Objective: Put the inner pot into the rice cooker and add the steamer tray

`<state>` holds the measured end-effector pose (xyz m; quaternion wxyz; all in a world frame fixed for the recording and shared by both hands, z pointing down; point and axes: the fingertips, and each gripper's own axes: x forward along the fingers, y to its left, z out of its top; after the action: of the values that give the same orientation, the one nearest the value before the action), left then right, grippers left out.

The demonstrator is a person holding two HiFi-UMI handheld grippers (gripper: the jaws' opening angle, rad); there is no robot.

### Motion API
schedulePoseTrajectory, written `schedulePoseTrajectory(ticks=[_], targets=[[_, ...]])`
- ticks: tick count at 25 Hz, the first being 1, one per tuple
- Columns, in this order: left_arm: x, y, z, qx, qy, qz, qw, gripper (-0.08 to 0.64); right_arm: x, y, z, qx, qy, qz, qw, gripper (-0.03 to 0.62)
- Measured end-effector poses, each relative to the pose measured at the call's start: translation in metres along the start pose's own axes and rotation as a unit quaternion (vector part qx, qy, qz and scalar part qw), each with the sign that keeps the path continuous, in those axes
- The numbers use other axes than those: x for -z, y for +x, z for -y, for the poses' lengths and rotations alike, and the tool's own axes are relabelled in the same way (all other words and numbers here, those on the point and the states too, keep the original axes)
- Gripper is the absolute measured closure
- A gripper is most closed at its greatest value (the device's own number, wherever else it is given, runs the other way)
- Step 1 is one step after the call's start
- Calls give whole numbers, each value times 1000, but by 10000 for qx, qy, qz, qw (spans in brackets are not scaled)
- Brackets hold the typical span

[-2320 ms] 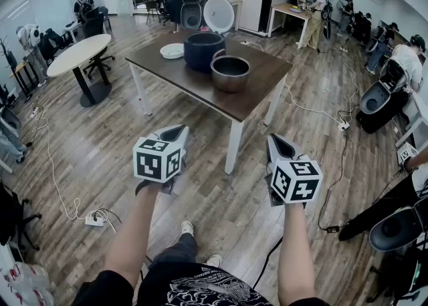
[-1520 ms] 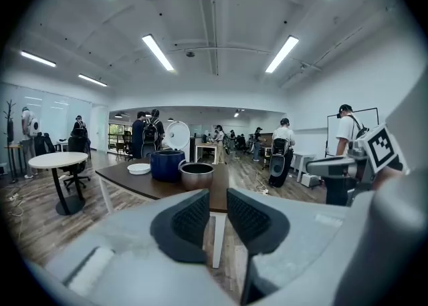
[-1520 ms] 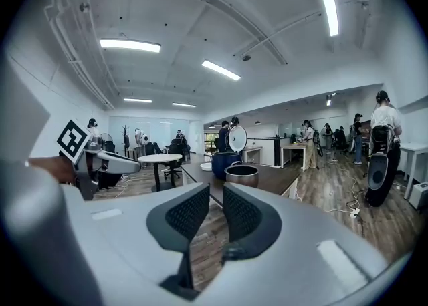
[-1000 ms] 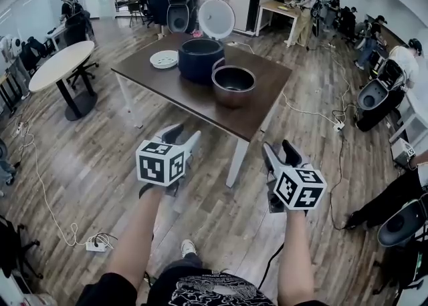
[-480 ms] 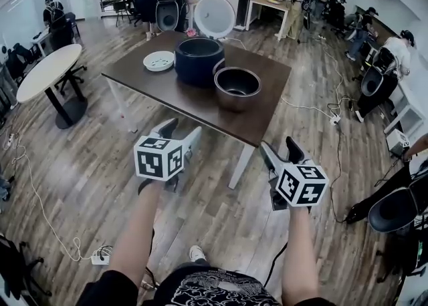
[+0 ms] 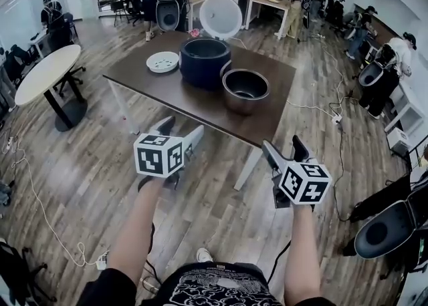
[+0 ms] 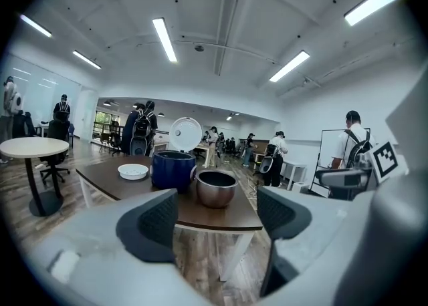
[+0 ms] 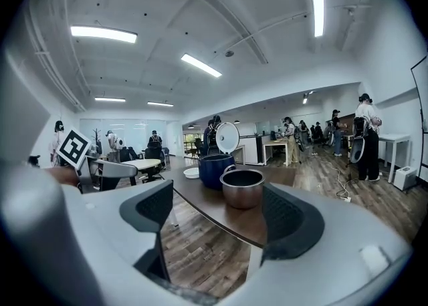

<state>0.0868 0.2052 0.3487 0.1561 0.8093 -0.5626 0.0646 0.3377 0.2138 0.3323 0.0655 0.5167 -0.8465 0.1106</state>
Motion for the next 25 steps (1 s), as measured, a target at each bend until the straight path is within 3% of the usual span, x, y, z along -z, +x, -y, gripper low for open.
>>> schedulePoseTrajectory(ticks=[12,25], targets=[[-1,17,-7,194,127,-71,9997,176,1,20,-7,45,-73,-11,10000,178],[1,76,-30,78,116,-150,9998,176,3,81,29,-10,-76,-42,10000,178]])
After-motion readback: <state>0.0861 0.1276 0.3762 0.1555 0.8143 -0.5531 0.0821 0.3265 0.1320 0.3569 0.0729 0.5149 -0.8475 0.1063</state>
